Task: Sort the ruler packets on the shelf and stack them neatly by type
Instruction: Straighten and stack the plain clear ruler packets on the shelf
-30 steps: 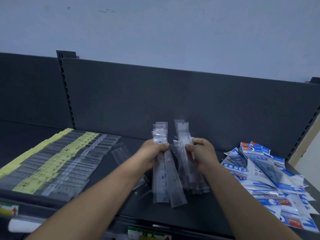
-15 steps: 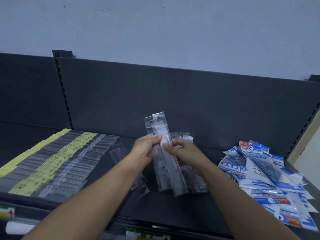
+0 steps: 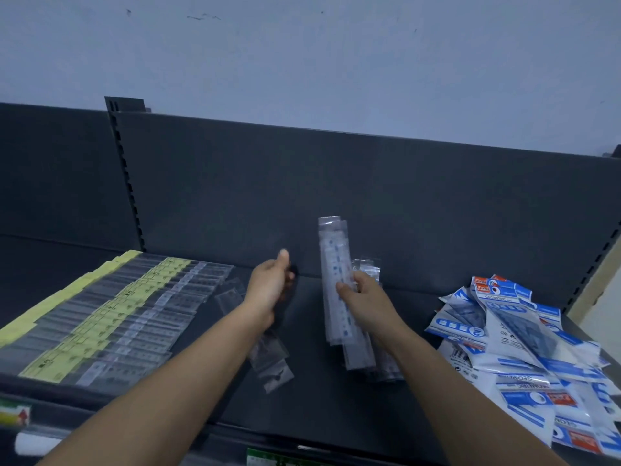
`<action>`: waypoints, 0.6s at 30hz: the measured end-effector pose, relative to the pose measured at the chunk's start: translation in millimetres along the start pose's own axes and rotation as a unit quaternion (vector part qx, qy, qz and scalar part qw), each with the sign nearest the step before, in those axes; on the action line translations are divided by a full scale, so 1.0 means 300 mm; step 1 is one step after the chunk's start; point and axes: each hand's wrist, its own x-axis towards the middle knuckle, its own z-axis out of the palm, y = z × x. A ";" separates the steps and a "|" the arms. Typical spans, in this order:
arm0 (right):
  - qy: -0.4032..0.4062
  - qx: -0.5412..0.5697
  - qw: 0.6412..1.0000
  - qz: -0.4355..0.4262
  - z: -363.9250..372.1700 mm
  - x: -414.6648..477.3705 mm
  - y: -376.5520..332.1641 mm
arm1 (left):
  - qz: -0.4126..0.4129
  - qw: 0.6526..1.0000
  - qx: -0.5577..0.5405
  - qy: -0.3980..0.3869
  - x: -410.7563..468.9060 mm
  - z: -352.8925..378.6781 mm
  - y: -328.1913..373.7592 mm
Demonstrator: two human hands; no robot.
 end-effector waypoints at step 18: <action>0.076 -0.442 0.885 -0.123 0.048 0.024 -0.030 | 0.046 0.791 0.607 -0.058 -0.010 -0.154 -0.076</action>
